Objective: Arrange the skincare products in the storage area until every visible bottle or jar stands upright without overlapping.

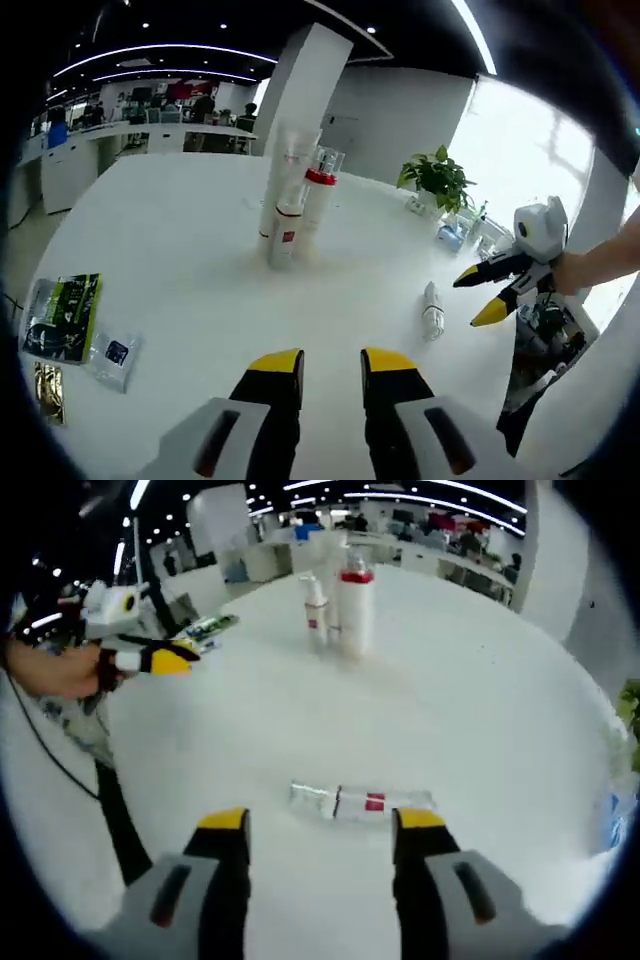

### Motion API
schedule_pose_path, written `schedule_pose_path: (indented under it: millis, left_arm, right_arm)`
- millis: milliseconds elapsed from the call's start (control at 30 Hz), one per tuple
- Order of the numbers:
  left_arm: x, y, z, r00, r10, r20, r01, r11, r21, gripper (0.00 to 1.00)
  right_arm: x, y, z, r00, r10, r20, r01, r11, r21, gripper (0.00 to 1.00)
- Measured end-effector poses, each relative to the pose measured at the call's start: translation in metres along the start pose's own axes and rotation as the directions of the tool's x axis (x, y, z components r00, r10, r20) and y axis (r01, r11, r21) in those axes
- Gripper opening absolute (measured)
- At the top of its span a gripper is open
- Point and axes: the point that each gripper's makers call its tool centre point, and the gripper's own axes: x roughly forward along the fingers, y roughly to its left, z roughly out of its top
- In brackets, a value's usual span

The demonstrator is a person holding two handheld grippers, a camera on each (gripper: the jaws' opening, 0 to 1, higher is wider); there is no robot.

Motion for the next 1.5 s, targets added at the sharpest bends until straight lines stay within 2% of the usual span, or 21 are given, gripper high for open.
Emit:
schedule_pose_path:
  millis: [133,200,300,333,367,400,433,467,500,633,700,800,967,1067,1100,1133,1167,1200,1233,1400,1500]
  left_arm:
    - [-0.018,0.005,0.002,0.999,0.018,0.037,-0.017,0.999,-0.038,0.23]
    - [-0.027,0.005,0.004,0.998,0.026,0.049,-0.024,0.999,-0.045,0.23]
    - [-0.036,0.005,0.003,0.998,0.03,0.059,-0.028,0.999,-0.038,0.23]
    - [-0.037,0.005,0.003,0.998,0.03,0.06,-0.028,0.999,-0.032,0.23]
    - [-0.039,0.004,0.003,0.998,0.029,0.061,-0.028,0.999,-0.029,0.23]
    - [-0.04,0.003,0.003,0.998,0.029,0.061,-0.028,0.999,-0.026,0.23]
    - [-0.041,0.003,0.003,0.998,0.03,0.062,-0.028,0.999,-0.026,0.23]
    - [-0.043,0.002,0.003,0.997,0.031,0.065,-0.029,0.999,-0.026,0.23]
    - [-0.044,0.001,0.003,0.997,0.031,0.066,-0.029,0.999,-0.028,0.23]
    - [-0.049,-0.004,0.002,0.997,0.028,0.071,-0.026,0.999,-0.035,0.23]
    - [-0.049,-0.008,0.002,0.997,0.021,0.068,-0.019,0.999,-0.031,0.23]
    - [-0.051,-0.013,0.001,0.998,0.006,0.057,-0.005,1.0,-0.01,0.23]
    - [-0.053,-0.016,0.001,0.999,0.0,0.049,0.0,1.0,0.004,0.22]
    - [-0.055,-0.018,0.002,0.999,0.0,0.05,0.0,1.0,0.003,0.22]
    - [-0.056,-0.019,0.002,0.999,-0.001,0.048,0.001,1.0,0.004,0.22]
    - [-0.056,-0.021,0.001,0.999,-0.003,0.046,0.003,1.0,0.006,0.22]
    - [-0.057,-0.023,0.001,0.999,-0.006,0.044,0.005,1.0,0.008,0.22]
    - [-0.057,-0.026,0.0,0.999,-0.011,0.04,0.01,1.0,0.011,0.22]
    - [-0.057,-0.028,-0.001,0.999,-0.014,0.032,0.014,1.0,0.015,0.22]
    - [-0.061,-0.051,0.004,0.998,-0.057,0.002,0.057,0.996,0.065,0.22]
    - [-0.063,-0.065,0.007,0.996,-0.087,-0.023,0.088,0.993,0.082,0.22]
  right_arm:
    - [0.006,-0.011,0.002,0.998,0.023,-0.066,-0.032,0.99,-0.14,0.63]
    - [0.009,-0.016,0.003,0.991,0.05,-0.122,-0.079,0.965,-0.249,0.63]
    - [0.012,-0.021,-0.001,0.979,0.06,-0.197,-0.127,0.928,-0.349,0.63]
    - [0.013,-0.024,-0.01,0.959,0.059,-0.277,-0.173,0.897,-0.408,0.63]
    - [0.013,-0.026,-0.012,0.954,0.051,-0.296,-0.181,0.885,-0.43,0.63]
    - [0.015,-0.028,-0.013,0.95,0.042,-0.309,-0.197,0.849,-0.49,0.63]
    - [0.017,-0.027,-0.014,0.946,0.047,-0.322,-0.218,0.826,-0.52,0.62]
    - [0.017,-0.026,-0.019,0.931,0.042,-0.363,-0.249,0.801,-0.545,0.62]
    - [0.018,-0.028,-0.021,0.924,0.032,-0.382,-0.265,0.772,-0.577,0.62]
    - [0.022,-0.026,-0.037,0.879,0.026,-0.477,-0.358,0.697,-0.622,0.6]
    - [0.024,-0.028,-0.04,0.871,0.015,-0.491,-0.367,0.684,-0.631,0.58]
    - [0.026,-0.027,-0.043,0.856,0.019,-0.516,-0.389,0.682,-0.62,0.56]
    - [0.03,-0.028,-0.046,0.844,0.013,-0.536,-0.402,0.677,-0.617,0.49]
    - [0.032,-0.029,-0.052,0.831,0.011,-0.556,-0.42,0.668,-0.615,0.46]
    - [0.031,-0.03,-0.056,0.822,0.007,-0.57,-0.428,0.667,-0.61,0.45]
    - [0.031,-0.03,-0.058,0.82,0.0,-0.572,-0.427,0.666,-0.612,0.44]
    - [0.03,-0.031,-0.055,0.826,-0.008,-0.563,-0.423,0.65,-0.631,0.43]
    - [0.031,-0.031,-0.055,0.824,-0.005,-0.567,-0.425,0.657,-0.623,0.42]
    - [0.033,-0.031,-0.054,0.828,0.002,-0.561,-0.415,0.675,-0.61,0.42]
    - [0.028,-0.027,-0.058,0.829,-0.005,-0.559,-0.402,0.69,-0.602,0.35]
    - [0.026,-0.025,-0.061,0.831,-0.005,-0.556,-0.385,0.717,-0.582,0.27]
